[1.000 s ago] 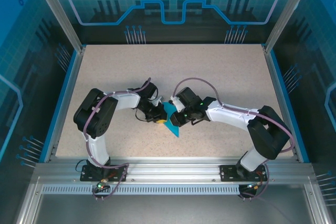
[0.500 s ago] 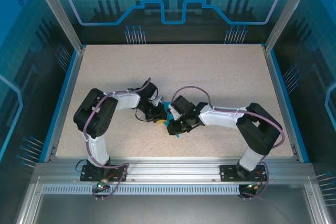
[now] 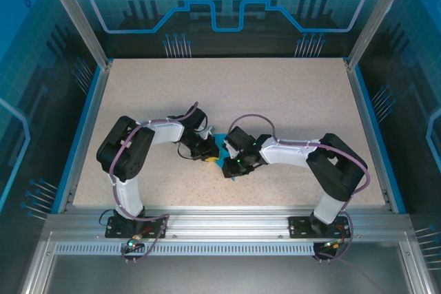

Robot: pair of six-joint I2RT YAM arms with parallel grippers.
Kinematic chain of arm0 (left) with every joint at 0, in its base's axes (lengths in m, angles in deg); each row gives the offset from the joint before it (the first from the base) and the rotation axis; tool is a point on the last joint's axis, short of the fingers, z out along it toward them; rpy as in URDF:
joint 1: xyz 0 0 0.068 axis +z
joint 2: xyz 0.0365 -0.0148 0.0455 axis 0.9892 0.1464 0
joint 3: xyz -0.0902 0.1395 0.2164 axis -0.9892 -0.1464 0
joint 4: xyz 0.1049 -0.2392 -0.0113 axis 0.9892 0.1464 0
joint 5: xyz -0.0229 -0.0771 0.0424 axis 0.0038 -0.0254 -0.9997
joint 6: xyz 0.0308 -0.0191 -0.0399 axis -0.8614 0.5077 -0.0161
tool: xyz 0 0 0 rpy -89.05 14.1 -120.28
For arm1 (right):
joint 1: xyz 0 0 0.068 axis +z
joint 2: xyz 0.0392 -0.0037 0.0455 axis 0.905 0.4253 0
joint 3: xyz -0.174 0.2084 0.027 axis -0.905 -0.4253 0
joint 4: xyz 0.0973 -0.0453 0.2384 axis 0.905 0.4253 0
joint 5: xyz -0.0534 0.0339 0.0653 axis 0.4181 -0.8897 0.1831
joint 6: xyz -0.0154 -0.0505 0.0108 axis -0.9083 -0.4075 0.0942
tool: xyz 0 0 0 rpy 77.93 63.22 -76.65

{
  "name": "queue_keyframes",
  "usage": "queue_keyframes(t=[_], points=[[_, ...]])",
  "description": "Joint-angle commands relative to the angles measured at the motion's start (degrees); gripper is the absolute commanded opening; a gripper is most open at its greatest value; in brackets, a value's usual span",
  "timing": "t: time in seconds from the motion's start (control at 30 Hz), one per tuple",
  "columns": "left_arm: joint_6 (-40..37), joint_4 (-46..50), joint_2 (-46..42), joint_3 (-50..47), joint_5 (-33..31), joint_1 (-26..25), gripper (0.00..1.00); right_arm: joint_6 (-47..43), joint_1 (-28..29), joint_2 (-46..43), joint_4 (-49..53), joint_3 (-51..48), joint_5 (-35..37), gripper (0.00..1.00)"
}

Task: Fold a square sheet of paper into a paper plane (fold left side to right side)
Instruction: Third fold the triangle at the center of the table.

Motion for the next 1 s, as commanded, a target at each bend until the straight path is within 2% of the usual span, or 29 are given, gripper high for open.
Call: queue_keyframes(t=[0.0, 0.4, 0.57, 0.67, 0.77, 0.87, 0.97], points=[[-0.76, 2.85, 2.96, -0.84, -4.91, -0.56, 0.11, 1.38, -0.63, 0.94, 1.59, -0.56, 0.68, 0.15], [-1.06, 3.71, 2.22, 0.55, -4.49, -0.51, 0.12, 4.07, -1.18, 1.60, 0.05, -4.33, -0.48, 0.14], [-1.94, 5.48, -0.03, 3.02, -4.13, -0.56, 0.19, 5.22, -1.44, 1.96, -0.35, -5.93, -0.57, 0.12], [-2.17, 5.82, -3.10, 3.95, -4.27, -0.56, 0.29, 5.87, -1.77, 1.71, -1.05, -7.17, -0.93, 0.11], [-2.34, 4.93, -6.89, 3.39, -4.57, -0.55, 0.34, 6.37, -2.20, 1.39, -2.09, -8.63, -1.16, 0.08], [-2.19, 3.49, -10.54, 0.84, -4.75, -0.51, 0.35, 6.70, -2.49, 0.96, -3.26, -9.71, -1.73, 0.06], [-2.25, 1.57, -13.44, -2.76, -4.38, -0.73, 0.31, 6.60, -2.66, 1.01, -3.40, -9.98, -1.88, 0.04]])
